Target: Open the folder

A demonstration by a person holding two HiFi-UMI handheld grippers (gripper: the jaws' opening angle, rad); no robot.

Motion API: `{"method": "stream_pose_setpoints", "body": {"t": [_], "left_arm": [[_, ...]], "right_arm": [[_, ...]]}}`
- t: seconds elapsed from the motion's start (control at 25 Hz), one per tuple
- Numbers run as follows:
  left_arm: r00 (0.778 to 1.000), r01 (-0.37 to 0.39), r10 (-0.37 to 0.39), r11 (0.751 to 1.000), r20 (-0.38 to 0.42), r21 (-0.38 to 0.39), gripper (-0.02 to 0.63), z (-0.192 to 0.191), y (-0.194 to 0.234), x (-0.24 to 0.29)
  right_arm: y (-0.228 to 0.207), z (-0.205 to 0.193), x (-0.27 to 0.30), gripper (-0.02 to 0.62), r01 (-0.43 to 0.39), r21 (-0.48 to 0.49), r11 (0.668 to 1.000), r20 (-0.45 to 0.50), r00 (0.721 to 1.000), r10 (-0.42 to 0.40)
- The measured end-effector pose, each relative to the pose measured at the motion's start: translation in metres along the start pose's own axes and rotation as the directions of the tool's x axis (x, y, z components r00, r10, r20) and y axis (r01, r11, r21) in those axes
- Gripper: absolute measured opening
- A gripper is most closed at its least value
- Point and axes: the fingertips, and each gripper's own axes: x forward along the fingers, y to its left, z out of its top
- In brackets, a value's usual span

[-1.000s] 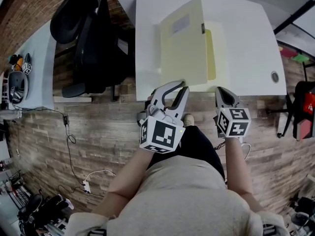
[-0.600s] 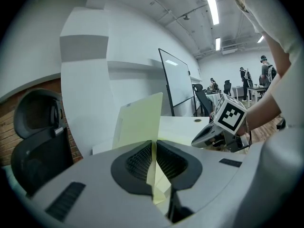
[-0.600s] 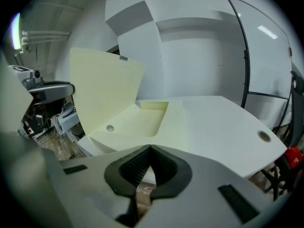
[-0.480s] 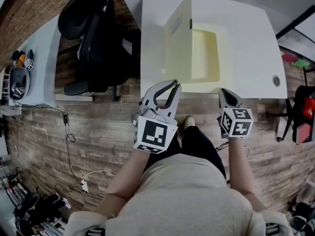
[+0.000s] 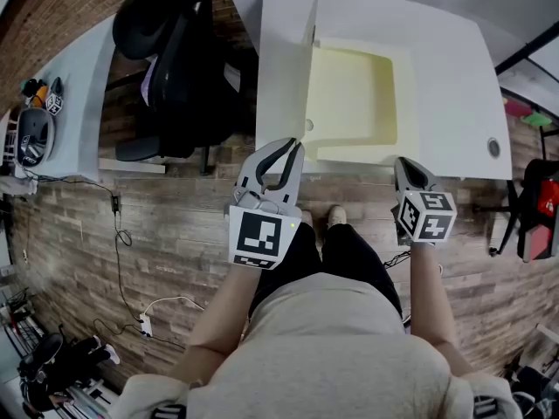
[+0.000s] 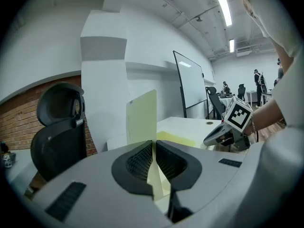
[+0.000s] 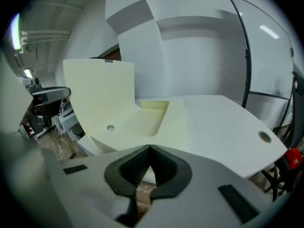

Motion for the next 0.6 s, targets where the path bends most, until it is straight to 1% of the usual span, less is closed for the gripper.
{"method": "stream_pose_setpoints", "body": {"t": [0.36, 0.6], "left_arm": [[0.997, -0.074, 0.074, 0.994, -0.006, -0.079, 0.036, -0.016, 0.026, -0.009], [0.992, -0.124, 0.122, 0.987, -0.026, -0.105, 0.037, -0.032, 0.041, -0.013]], "right_arm": [[0.000, 0.000, 0.000, 0.021, 0.000, -0.005, 1.000, -0.008, 1.000, 0.000], [0.001, -0.002, 0.000, 0.021, -0.011, -0.013, 1.000, -0.024, 1.000, 0.011]]}}
